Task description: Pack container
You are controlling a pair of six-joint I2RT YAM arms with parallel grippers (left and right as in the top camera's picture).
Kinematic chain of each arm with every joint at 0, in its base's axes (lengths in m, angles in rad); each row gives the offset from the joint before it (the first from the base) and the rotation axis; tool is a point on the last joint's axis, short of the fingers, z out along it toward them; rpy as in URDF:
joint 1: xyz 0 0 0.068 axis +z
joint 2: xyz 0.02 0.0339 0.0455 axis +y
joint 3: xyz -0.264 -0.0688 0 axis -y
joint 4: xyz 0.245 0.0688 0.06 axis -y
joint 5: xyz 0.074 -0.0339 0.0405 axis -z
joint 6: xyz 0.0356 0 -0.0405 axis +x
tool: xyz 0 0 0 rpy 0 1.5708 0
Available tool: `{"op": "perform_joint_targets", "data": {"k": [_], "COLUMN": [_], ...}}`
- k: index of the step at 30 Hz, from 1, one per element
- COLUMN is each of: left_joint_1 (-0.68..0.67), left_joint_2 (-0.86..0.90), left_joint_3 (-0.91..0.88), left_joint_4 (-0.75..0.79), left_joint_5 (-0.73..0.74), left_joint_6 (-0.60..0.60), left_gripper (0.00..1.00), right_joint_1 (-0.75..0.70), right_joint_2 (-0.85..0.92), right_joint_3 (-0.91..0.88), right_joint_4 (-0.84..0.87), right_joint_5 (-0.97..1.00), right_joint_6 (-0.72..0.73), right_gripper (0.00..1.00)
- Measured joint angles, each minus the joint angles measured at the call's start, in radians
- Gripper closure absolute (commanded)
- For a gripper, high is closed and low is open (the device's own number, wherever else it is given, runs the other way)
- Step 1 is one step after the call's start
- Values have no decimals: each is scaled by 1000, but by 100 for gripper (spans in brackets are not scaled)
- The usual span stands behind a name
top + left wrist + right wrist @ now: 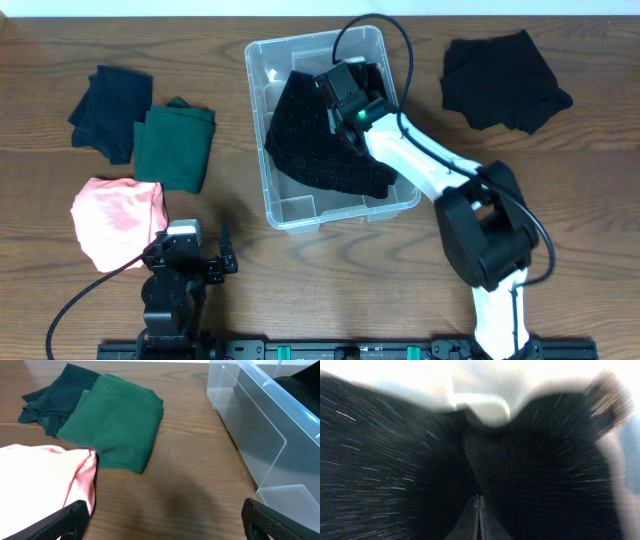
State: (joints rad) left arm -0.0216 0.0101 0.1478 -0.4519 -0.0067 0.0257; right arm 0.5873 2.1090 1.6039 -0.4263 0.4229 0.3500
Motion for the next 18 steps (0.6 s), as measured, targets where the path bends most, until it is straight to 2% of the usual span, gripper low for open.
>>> {"op": "perform_joint_targets", "data": {"k": [7, 18], "left_joint_1": [0, 0], "left_joint_2": [0, 0], "left_joint_3": [0, 0], "left_joint_4": [0, 0], "left_joint_5": [0, 0], "left_joint_6": [0, 0], "left_gripper": [2, 2], "right_joint_1": [3, -94], "right_joint_2": [-129, -99], "right_joint_3": [32, 35], "right_joint_4": [52, 8], "right_joint_5": [7, 31], "right_joint_6": [-30, -28], "right_gripper": [99, 99]}}
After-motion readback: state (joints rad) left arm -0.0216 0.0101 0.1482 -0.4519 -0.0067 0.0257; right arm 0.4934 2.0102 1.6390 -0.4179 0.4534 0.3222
